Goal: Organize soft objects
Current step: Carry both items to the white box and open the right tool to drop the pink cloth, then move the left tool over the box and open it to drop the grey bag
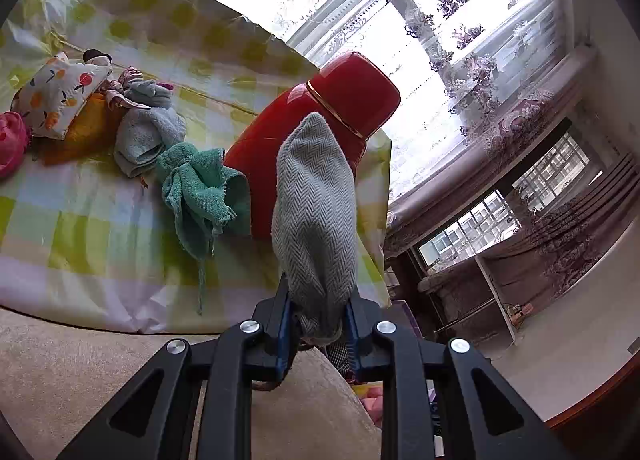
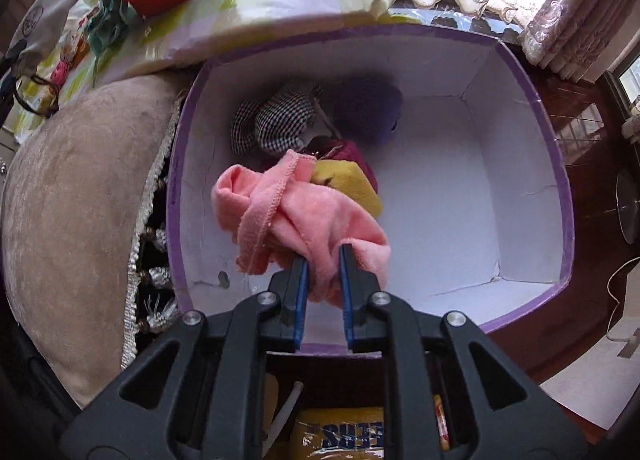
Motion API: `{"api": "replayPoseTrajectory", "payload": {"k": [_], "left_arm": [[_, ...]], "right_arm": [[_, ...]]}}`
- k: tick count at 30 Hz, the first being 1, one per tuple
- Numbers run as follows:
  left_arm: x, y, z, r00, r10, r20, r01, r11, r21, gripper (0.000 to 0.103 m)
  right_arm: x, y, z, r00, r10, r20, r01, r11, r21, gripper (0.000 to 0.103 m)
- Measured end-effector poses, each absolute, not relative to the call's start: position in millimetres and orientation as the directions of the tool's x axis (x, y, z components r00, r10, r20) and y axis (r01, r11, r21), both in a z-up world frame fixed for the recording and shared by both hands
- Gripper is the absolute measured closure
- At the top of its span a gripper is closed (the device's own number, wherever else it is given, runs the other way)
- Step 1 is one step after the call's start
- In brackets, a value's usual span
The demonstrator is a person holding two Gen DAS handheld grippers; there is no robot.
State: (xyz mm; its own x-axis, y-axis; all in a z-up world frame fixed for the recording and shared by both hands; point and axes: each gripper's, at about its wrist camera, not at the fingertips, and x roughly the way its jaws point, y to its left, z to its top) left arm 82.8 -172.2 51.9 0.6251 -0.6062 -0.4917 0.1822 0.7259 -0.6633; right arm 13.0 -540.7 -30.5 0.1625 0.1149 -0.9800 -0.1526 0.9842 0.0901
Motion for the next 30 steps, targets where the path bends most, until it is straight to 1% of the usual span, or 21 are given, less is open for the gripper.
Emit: {"api": "replayPoseTrajectory", "payload": {"k": [1,2,4,5,6,8,9,13,15,21,24,26,30], "left_arm": [[82,-173,52,0.624,-0.607,-0.493,0.183,0.726,-0.662,0.080],[83,-173,52,0.622,-0.608,-0.494,0.184,0.726,-0.662,0.080],[84,-175,52,0.618,-0.610,-0.496,0.187,0.726,-0.662,0.080],[84,-176,52,0.615,-0.612,-0.497,0.189,0.727,-0.661,0.080],[84,-178,53,0.613,-0.613,-0.498,0.191,0.727,-0.660,0.080],[84,-179,54,0.611,-0.616,-0.497,0.196,0.726,-0.659,0.080],[84,-180,54,0.610,-0.618,-0.497,0.198,0.725,-0.659,0.080],[84,-185,54,0.602,-0.626,-0.496,0.207,0.722,-0.660,0.080],[85,-187,53,0.597,-0.629,-0.499,0.210,0.722,-0.659,0.080],[86,-192,51,0.584,-0.633,-0.507,0.211,0.722,-0.659,0.080],[86,-194,52,0.581,-0.633,-0.512,0.213,0.725,-0.655,0.080],[87,-196,52,0.578,-0.633,-0.515,0.215,0.727,-0.652,0.080],[89,-201,51,0.565,-0.638,-0.523,0.222,0.728,-0.649,0.080]], "right_arm": [[7,-537,-36,0.135,0.111,-0.985,-0.175,0.981,0.087,0.083],[4,-534,-42,0.097,0.118,-0.988,-0.189,0.977,0.098,0.078],[-1,-531,-51,0.045,0.113,-0.993,-0.204,0.974,0.102,0.041],[-3,-531,-49,0.058,0.112,-0.992,-0.205,0.974,0.098,0.036],[-3,-532,-47,0.065,0.131,-0.989,-0.202,0.973,0.116,0.034],[-3,-536,-40,0.071,0.172,-0.983,-0.191,0.969,0.156,0.033],[-2,-538,-37,0.080,0.169,-0.982,-0.189,0.970,0.152,0.031],[3,-551,-28,0.122,0.117,-0.986,-0.147,0.984,0.098,0.030],[6,-552,-31,0.113,0.099,-0.989,-0.144,0.986,0.083,0.030],[26,-527,-70,0.000,0.015,-1.000,-0.243,0.970,0.014,0.030],[37,-515,-87,-0.046,0.028,-0.999,-0.273,0.961,0.040,0.030],[42,-507,-100,-0.078,0.009,-0.997,-0.297,0.954,0.032,0.030],[50,-499,-111,-0.090,0.034,-0.995,-0.302,0.952,0.060,0.030]]}}
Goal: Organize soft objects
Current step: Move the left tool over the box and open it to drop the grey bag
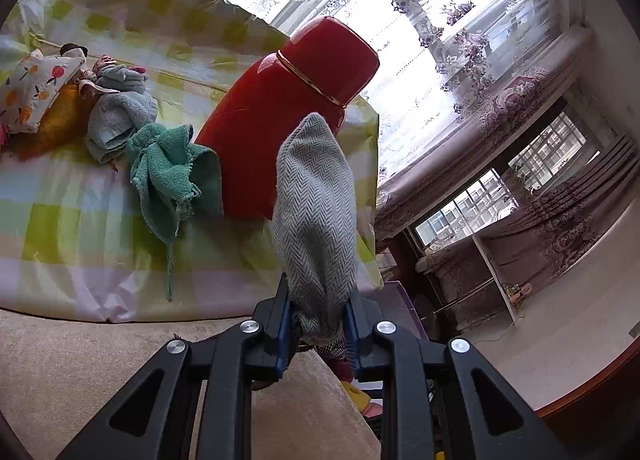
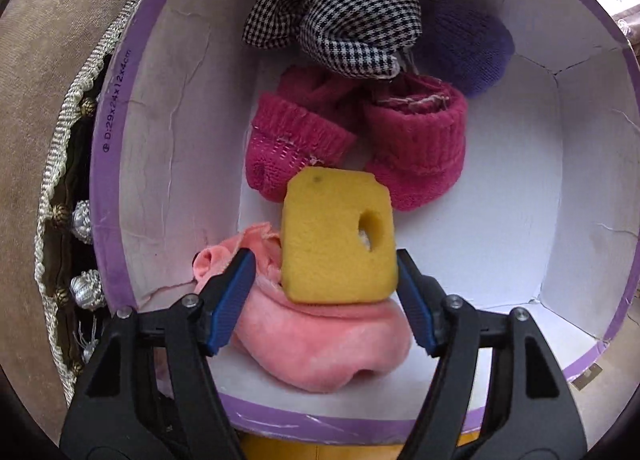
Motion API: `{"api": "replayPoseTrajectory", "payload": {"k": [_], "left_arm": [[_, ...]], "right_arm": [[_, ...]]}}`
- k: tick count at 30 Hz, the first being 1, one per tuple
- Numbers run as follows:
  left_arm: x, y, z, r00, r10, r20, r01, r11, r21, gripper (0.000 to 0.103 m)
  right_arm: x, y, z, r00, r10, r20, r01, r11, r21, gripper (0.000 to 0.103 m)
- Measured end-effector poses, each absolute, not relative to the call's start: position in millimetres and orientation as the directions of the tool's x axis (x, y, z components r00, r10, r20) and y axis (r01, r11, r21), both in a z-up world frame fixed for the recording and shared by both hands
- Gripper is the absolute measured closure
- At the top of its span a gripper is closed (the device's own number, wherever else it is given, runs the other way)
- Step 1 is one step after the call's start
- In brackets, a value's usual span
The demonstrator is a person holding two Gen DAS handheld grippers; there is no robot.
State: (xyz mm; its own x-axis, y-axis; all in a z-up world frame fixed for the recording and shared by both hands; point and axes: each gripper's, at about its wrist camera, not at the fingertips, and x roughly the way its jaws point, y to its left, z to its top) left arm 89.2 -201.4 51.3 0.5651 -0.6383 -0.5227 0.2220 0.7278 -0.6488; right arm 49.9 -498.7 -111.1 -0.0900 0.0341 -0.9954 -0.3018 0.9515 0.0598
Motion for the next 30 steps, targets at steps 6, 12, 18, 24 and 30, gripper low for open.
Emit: {"api": "replayPoseTrajectory", "payload": {"k": [6,12,18,24,30], "left_arm": [[88,-223,58,0.535,-0.672,-0.513,0.278,0.713,-0.644,0.080],[89,-261,57,0.459,-0.728,-0.509,0.334,0.672,-0.661,0.080],[88,-320,56,0.328,-0.806,-0.493,0.406,0.591,-0.697,0.080],[85,-379,46,0.177,-0.858,-0.482,0.437,0.507,-0.743,0.079],[81,-415,20,0.053,-0.847,-0.528,0.430,0.497,-0.753,0.053]], "right_arm": [[49,-515,-92,-0.040,0.116,-0.992,-0.250,0.960,0.122,0.019],[41,-562,-47,0.080,0.155,-0.985,-0.170,0.976,0.140,0.017],[38,-632,15,0.354,0.048,-0.934,0.070,0.994,0.078,0.017],[38,-658,56,0.568,-0.042,-0.822,0.207,0.974,0.093,0.017],[34,-658,68,0.645,-0.046,-0.763,0.233,0.963,0.139,0.016]]}}
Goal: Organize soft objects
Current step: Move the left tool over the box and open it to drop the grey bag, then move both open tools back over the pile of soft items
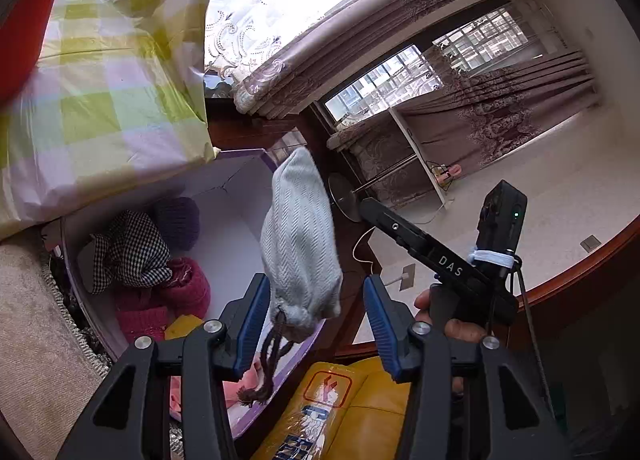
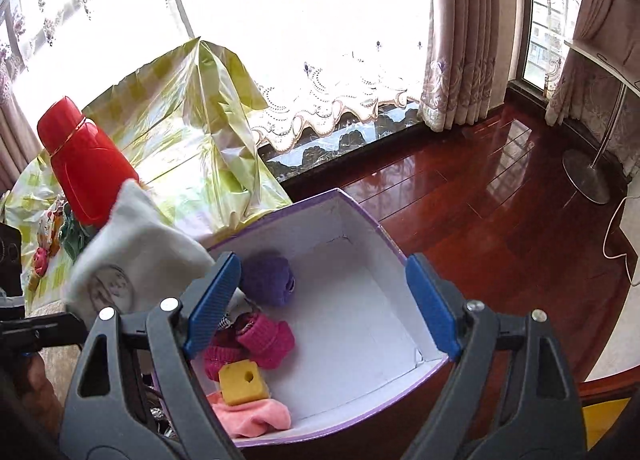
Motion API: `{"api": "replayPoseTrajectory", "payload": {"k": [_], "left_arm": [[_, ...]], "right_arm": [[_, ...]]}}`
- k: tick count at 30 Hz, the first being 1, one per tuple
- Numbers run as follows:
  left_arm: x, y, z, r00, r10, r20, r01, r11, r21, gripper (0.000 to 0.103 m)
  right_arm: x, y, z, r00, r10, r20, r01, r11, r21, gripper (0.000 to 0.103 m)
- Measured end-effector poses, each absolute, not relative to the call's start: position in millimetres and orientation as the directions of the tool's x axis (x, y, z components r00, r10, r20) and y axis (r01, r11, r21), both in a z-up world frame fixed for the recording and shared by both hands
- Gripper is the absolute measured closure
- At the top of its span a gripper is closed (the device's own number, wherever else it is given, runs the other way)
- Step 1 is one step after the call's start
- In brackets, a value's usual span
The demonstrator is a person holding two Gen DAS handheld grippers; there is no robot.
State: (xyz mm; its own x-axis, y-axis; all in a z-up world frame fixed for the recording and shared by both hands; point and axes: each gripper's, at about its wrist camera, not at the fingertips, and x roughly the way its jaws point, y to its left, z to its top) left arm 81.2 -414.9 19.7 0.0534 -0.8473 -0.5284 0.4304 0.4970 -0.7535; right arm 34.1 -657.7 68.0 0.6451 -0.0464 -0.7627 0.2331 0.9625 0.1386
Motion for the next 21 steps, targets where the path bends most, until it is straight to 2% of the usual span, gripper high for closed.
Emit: {"api": "replayPoseTrajectory", "payload": {"k": [3,13,21], "left_arm": [[82,-408,12,0.057,-0.831,-0.554,0.418,0.523,-0.743,0.053],[76,-367,26,0.164,-0.812,-0.560,0.427,0.571,-0.702,0.053],[74,-302,38,0.354,-0.725,-0.591,0.377,0.689,-0.619,0.053]], "right_arm": [[34,-655,66,0.640,-0.038,-0.767,0.229,0.963,0.144,0.016],[40,-621,50,0.617,0.061,-0.785,0.153,0.969,0.195,0.016],[57,-564,46,0.604,0.174,-0.778,0.045,0.967,0.252,0.016]]}}
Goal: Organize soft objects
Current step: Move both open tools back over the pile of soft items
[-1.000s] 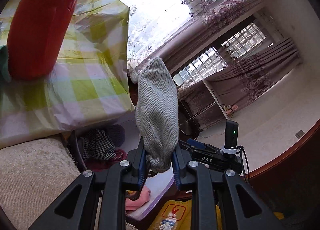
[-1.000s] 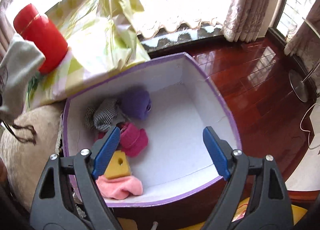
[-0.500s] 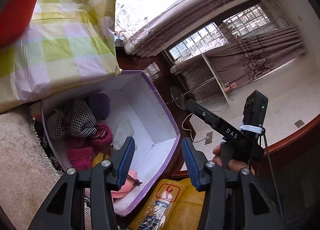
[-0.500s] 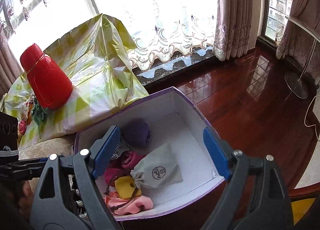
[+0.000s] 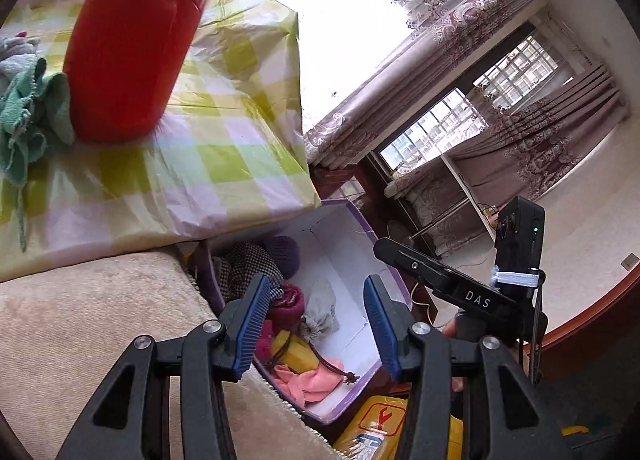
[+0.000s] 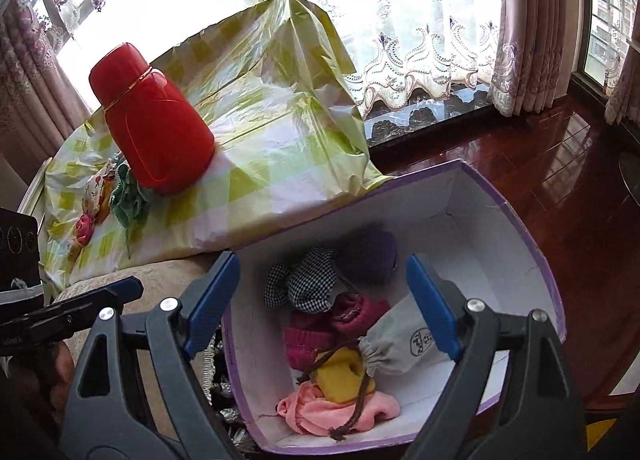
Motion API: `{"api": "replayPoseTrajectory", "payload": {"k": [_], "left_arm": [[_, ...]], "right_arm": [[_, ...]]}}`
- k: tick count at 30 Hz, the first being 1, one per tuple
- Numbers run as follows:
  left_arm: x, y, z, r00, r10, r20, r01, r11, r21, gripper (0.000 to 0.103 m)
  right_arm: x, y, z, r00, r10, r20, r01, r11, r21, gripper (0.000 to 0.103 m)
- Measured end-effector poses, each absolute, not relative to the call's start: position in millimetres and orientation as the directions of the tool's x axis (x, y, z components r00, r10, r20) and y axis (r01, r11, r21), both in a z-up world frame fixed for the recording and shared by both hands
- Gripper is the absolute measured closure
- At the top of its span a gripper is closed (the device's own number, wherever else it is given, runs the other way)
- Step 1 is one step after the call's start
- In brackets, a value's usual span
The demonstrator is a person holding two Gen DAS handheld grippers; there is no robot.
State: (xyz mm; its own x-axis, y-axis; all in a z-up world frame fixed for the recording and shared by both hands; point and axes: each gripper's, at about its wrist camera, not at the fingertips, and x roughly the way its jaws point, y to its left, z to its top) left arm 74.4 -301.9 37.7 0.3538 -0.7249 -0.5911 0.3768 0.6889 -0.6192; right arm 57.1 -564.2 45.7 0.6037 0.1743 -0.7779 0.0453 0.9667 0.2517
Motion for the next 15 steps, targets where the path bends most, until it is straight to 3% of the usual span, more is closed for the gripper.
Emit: {"api": "replayPoseTrajectory", "payload": {"k": [15], "left_arm": [[59,-134,43,0.681,-0.304,-0.666,0.013,0.915,-0.404,0.053]], "right_arm": [[81,-416,29,0.521,0.377,-0.766,-0.136,0.922,0.362,0.016]]}}
